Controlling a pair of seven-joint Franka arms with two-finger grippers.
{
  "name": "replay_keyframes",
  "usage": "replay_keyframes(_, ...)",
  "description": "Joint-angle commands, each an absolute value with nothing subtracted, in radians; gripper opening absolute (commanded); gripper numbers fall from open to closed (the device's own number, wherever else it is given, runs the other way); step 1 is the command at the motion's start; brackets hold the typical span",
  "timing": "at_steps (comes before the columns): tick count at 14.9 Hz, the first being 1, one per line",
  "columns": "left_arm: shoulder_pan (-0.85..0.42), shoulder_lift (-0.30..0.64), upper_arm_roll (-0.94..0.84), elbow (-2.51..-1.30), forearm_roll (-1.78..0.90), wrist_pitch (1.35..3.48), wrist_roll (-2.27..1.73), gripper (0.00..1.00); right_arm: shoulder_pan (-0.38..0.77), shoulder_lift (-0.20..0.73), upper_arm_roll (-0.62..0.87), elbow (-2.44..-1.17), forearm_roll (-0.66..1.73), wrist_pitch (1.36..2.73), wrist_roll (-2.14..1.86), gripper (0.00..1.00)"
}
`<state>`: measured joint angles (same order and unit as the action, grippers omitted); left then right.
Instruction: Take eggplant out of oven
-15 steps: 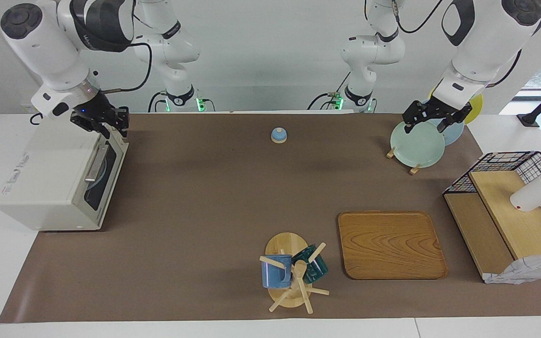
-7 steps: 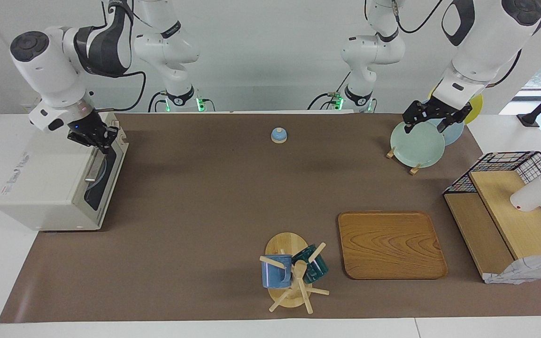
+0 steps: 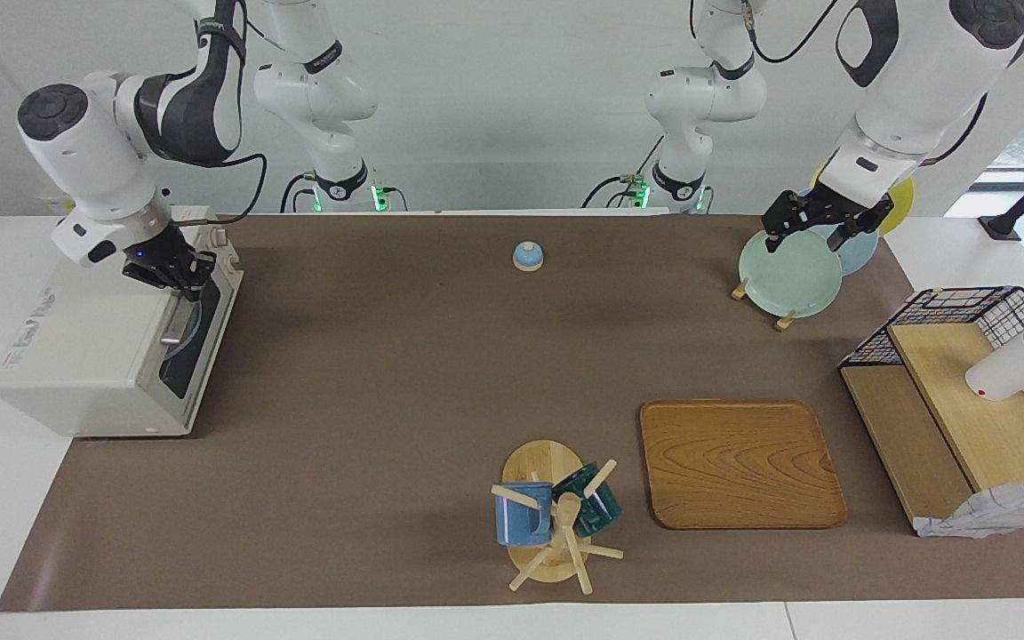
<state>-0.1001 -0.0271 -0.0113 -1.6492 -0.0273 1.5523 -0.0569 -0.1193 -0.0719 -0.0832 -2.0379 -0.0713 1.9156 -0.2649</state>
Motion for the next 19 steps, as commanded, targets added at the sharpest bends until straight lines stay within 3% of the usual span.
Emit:
replay_keyframes(1, -0.101, -0.055, -0.006, -1.68, -0.038, 1.571, -0.057, 1.0, -0.127, -0.083, -0.072, -2.085, -0.083, 1.968, -0.285, 0.0)
replay_keyframes(12, -0.092, -0.057, -0.006, -1.68, -0.037, 1.565, -0.057, 1.0, 0.007, -0.046, -0.069, -2.123, -0.034, 2.057, -0.215, 0.0)
replay_keyframes(19, -0.092, -0.055, -0.006, -1.68, -0.037, 1.571, -0.057, 1.0, 0.093, 0.04, -0.069, -2.194, -0.006, 2.298, -0.123, 0.0)
